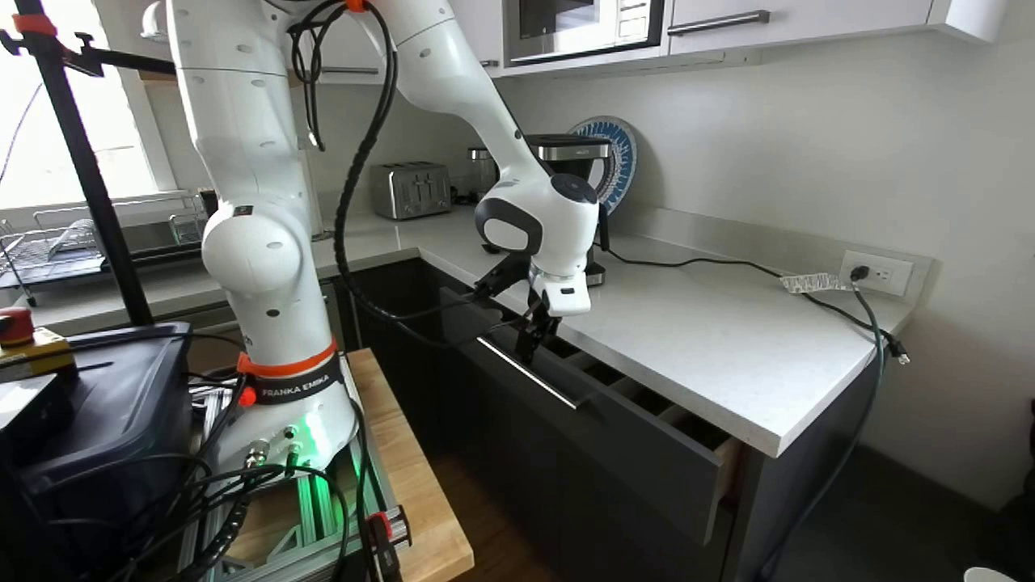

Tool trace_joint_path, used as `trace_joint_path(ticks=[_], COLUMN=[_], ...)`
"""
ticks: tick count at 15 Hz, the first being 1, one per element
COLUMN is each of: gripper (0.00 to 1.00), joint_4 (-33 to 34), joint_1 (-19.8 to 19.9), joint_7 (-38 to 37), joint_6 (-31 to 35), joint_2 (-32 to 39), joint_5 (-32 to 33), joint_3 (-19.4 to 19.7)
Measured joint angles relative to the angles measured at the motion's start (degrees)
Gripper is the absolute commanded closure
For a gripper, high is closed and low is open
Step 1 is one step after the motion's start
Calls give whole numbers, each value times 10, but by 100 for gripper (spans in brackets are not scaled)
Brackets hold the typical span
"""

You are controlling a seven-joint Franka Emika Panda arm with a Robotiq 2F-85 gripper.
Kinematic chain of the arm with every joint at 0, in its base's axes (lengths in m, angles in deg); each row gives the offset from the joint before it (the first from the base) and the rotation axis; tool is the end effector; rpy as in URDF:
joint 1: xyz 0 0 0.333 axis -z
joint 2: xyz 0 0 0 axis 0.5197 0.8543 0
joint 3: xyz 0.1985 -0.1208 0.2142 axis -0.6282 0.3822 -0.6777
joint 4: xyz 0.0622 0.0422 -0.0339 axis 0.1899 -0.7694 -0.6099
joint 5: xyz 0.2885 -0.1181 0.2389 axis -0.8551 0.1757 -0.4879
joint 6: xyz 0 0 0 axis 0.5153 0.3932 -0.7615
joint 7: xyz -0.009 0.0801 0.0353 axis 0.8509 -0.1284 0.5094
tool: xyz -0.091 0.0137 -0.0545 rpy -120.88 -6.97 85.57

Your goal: Open the top right drawer, remove the spoon from the drawer and put it on the counter

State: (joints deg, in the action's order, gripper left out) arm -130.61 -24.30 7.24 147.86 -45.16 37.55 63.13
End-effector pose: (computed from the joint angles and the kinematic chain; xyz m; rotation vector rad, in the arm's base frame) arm 0.3941 -0.1061 0.2187 -2.4432 1.3829 0.1958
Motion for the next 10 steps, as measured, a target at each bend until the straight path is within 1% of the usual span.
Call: trace_joint_path(ticks=[5, 8, 10], gripper=[0, 0, 0], joint_4=[25, 33, 41], joint_1=[-7, -11, -11], joint_7=[-36, -70, -92], joint_6=[-3, -5, -20], joint_2=[44, 64, 70], joint_5=[36, 68, 92], joint_3=[-9, -9, -9])
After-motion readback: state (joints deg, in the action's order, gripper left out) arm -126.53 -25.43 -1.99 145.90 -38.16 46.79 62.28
